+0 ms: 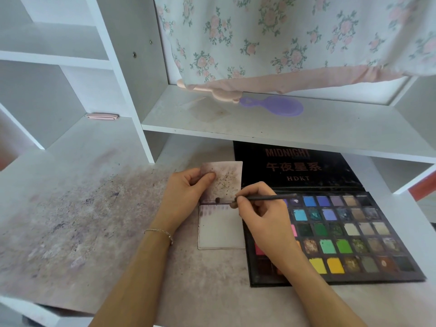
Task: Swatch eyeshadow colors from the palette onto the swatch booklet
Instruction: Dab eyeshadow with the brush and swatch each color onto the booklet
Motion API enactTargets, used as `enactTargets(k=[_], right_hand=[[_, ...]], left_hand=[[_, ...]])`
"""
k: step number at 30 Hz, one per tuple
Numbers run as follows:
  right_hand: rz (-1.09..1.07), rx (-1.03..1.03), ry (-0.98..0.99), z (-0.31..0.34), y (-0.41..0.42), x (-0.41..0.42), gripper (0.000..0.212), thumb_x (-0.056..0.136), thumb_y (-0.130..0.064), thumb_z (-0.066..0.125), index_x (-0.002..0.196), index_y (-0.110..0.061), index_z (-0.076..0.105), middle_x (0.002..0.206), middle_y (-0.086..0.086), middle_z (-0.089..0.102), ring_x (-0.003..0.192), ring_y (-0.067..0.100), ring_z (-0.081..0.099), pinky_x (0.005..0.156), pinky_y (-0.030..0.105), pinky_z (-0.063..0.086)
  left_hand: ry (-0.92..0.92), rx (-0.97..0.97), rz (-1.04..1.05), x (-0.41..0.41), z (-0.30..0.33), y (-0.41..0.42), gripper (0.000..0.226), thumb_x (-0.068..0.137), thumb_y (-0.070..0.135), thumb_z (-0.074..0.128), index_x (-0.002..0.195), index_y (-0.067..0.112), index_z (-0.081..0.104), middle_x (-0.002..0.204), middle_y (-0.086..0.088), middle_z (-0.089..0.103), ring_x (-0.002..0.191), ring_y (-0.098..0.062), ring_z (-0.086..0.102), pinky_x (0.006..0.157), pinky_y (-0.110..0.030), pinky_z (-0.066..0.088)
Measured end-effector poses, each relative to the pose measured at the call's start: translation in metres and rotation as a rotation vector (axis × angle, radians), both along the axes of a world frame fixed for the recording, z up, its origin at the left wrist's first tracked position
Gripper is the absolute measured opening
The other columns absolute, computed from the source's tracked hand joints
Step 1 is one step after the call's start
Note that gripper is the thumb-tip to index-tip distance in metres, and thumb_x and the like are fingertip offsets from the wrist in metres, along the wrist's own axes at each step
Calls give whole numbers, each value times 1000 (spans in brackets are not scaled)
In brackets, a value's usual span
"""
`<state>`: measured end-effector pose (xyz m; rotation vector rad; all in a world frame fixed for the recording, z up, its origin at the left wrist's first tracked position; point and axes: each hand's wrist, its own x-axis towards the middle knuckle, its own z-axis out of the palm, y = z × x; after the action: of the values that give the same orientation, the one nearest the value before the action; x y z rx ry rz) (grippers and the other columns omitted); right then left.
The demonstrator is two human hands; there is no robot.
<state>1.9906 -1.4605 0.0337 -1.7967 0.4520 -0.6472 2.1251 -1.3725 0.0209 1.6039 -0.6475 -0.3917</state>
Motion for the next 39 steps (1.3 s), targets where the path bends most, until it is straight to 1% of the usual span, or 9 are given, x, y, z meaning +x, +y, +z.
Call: enactTargets(k=[3, 7, 11, 14, 17, 20, 26, 33, 39], right_hand=[[-18, 55, -43, 5, -5, -5, 23, 85, -2, 55, 81, -22, 62, 76, -3, 68, 74, 7, 65, 66, 17, 52], [-38, 40, -52, 13, -16, -18, 27, 85, 1, 54, 83, -24, 66, 81, -10, 68, 73, 3, 63, 65, 13, 48], [-100, 19, -26, 17, -30, -42, 26, 85, 2, 54, 82, -21, 64, 76, -9, 66, 65, 2, 60, 57, 12, 47], [-201, -1, -2, 16, -44, -64, 26, 88, 0, 49, 82, -23, 58, 75, -7, 65, 68, 9, 63, 51, 20, 51], [-312, -8, 14, 11, -58, -82, 26, 90, -3, 47, 82, -27, 52, 75, -8, 64, 77, -5, 63, 48, 13, 50], [-369, -23, 39, 3, -67, -92, 23, 90, -6, 49, 82, -27, 52, 82, -6, 63, 79, -9, 62, 47, 11, 49], [-305, -198, 126, -3, -64, -88, 32, 85, -2, 54, 76, -33, 53, 74, -13, 61, 81, -10, 58, 60, 2, 44], [-271, -256, 184, -7, -64, -85, 30, 84, -6, 55, 76, -34, 54, 72, -14, 62, 80, -7, 58, 63, 3, 44], [-307, -244, 168, -6, -66, -86, 34, 84, -3, 56, 75, -35, 52, 73, -15, 59, 78, -17, 55, 60, -2, 41]], left_hand=[[15, -15, -14, 0, 0, 0, 17, 85, 17, 61, 79, 29, 70, 78, 9, 73, 75, -9, 69, 67, -20, 54], [14, -19, -15, 0, 0, 0, 18, 85, 19, 61, 75, 30, 71, 77, 9, 73, 73, -9, 69, 64, -17, 53], [8, -19, -6, 0, -1, 0, 19, 85, 19, 61, 74, 31, 70, 75, 15, 72, 70, -1, 67, 59, -9, 48], [-7, -5, -1, 0, -1, 0, 18, 85, 21, 61, 74, 33, 70, 76, 15, 72, 72, -2, 67, 61, -10, 49], [-27, -4, 18, 0, -2, 0, 18, 84, 21, 62, 73, 32, 70, 74, 15, 72, 69, -1, 67, 59, -10, 48], [-37, 5, 20, 0, -3, 0, 20, 85, 21, 62, 69, 30, 70, 69, 14, 71, 62, 1, 64, 56, -9, 46], [-25, 4, 9, 1, -5, 0, 19, 84, 23, 61, 70, 29, 72, 74, 10, 73, 68, -3, 66, 59, -13, 50], [-25, -8, 11, 0, -4, -1, 17, 84, 20, 61, 74, 30, 71, 76, 13, 72, 71, -3, 67, 60, -11, 50], [-17, -23, -9, 1, -5, 0, 22, 84, 22, 61, 72, 37, 73, 77, 13, 73, 74, -5, 68, 62, -12, 50]])
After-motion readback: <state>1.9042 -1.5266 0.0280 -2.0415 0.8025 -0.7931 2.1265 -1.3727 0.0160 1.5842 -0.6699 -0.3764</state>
